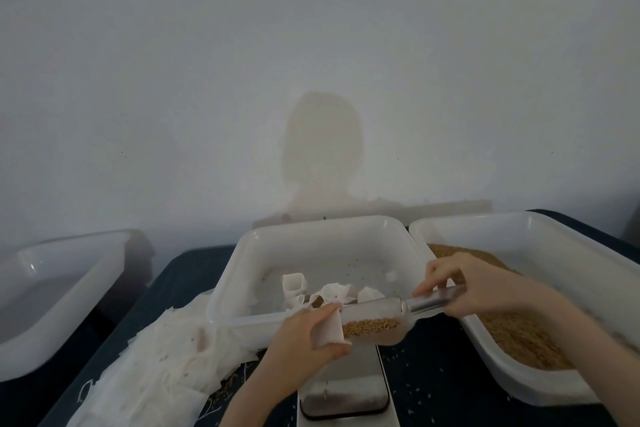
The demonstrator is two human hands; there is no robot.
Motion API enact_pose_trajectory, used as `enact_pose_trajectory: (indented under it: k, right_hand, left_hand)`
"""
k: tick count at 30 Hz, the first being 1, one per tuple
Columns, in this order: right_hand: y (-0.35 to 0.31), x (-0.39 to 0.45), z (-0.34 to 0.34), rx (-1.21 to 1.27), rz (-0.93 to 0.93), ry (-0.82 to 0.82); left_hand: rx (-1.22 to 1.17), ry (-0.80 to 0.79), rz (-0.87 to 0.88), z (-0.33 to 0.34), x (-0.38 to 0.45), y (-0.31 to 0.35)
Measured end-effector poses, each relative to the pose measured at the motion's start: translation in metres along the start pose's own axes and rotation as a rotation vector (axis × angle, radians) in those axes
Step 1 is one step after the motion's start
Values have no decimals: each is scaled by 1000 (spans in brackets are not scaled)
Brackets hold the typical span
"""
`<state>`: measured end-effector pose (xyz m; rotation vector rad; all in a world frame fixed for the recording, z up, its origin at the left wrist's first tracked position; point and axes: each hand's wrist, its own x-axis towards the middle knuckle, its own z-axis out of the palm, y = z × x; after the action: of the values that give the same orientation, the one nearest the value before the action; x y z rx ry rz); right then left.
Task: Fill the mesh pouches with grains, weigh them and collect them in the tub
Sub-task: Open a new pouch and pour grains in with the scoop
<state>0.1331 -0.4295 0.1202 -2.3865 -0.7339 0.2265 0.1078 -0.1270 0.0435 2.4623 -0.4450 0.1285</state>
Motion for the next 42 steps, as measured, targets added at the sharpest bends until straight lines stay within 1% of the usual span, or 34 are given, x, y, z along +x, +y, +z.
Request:
enact_pose_trajectory:
  k: [4, 7, 8, 11, 13, 14, 16, 20, 21, 23, 26, 30, 32, 35, 37, 38, 41, 42]
  right_hand:
    - [-13, 3, -3, -145, -15, 23]
    - [-30, 6, -6, -262, 1, 52]
    - [-35, 7, -7, -331, 12, 73]
    - [-55, 13, -10, -674, 34, 160]
    - [-67, 18, -12, -741, 22, 187]
    - [-72, 20, -12, -755, -7, 192]
    - [-82, 26, -9, -892, -70, 187]
    - [-109, 33, 8, -1144, -177, 285]
    - [-113, 34, 14, -1245, -207, 324]
    - [-126, 32, 21, -1370, -266, 403]
    - [-130, 33, 28, -1395, -338, 400]
    - [-130, 36, 29, -1485, -316, 401]
    - [-127, 36, 25, -1469, -279, 389]
    - [-111, 33, 14, -1359, -220, 422]
    - [-98, 26, 5, -1199, -190, 418]
    - [-89, 25, 2, -1139, -160, 393]
    - [-57, 18, -2, -1048, -42, 233]
    - [-49, 15, -2, -1000, -23, 217]
  left_hand:
    - [65, -19, -11, 9, 0, 2]
    - [50, -3, -49, 14, 3, 2]
    - [43, 3, -63, 16, 3, 2]
    - [-2, 6, -94, 20, 5, 4]
    - [-62, 32, -102, 23, 5, 7]
    - [-69, 52, -104, 24, 6, 8]
    - [-58, 84, -98, 26, 7, 10]
    - [-104, 101, -93, 31, 5, 12]
    - [-114, 105, -91, 34, 5, 12]
    - [-139, 123, -97, 37, 4, 13]
    - [-150, 139, -126, 39, 4, 16]
    - [-155, 144, -132, 38, 4, 17]
    - [-171, 159, -136, 36, 3, 18]
    - [-168, 200, -121, 33, 3, 14]
    - [-168, 204, -106, 30, 3, 13]
    - [-178, 210, -105, 28, 3, 13]
    - [-238, 241, -108, 27, 4, 13]
    - [-258, 252, -102, 26, 4, 14]
